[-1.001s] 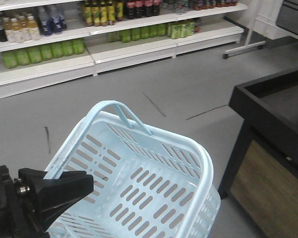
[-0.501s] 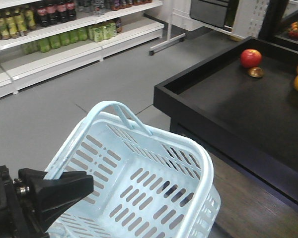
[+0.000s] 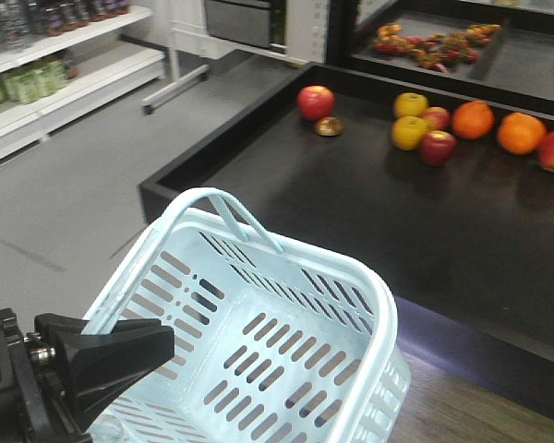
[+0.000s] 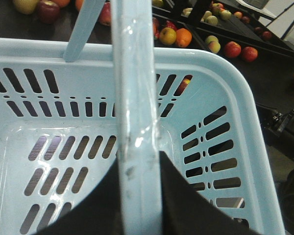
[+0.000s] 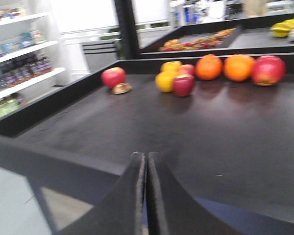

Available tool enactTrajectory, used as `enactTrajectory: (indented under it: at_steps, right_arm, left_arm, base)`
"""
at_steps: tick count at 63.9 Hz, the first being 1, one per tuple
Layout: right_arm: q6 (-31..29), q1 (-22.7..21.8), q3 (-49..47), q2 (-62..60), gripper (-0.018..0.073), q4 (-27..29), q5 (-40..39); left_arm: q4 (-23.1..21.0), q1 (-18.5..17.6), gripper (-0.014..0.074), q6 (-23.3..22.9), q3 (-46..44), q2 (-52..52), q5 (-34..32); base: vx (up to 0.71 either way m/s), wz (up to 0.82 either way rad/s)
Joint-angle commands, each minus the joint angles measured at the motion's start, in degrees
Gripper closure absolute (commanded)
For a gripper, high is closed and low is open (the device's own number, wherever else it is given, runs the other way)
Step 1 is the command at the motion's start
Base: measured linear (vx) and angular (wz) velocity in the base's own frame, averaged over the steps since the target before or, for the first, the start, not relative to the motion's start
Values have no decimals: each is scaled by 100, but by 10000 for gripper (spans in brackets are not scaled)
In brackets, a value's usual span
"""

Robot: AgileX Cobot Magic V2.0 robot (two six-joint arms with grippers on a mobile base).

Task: Pick three apples into basket with both arms
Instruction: 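Turn the base back toward the fruit table with apples and oranges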

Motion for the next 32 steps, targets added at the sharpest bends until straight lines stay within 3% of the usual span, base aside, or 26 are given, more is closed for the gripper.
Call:
enactTrajectory:
  at_steps: [1,32]
  right_arm:
    - [-27,-13,39,-32,564,-60,-423]
    - [-27,-13,39,-32,564,-60,-423]
  left_arm:
    - [-164,-23,603,-25,-201,-34,-409]
    - [-164,-23,603,-25,-201,-34,-409]
  base:
    - [10,-51]
    - [8,-33]
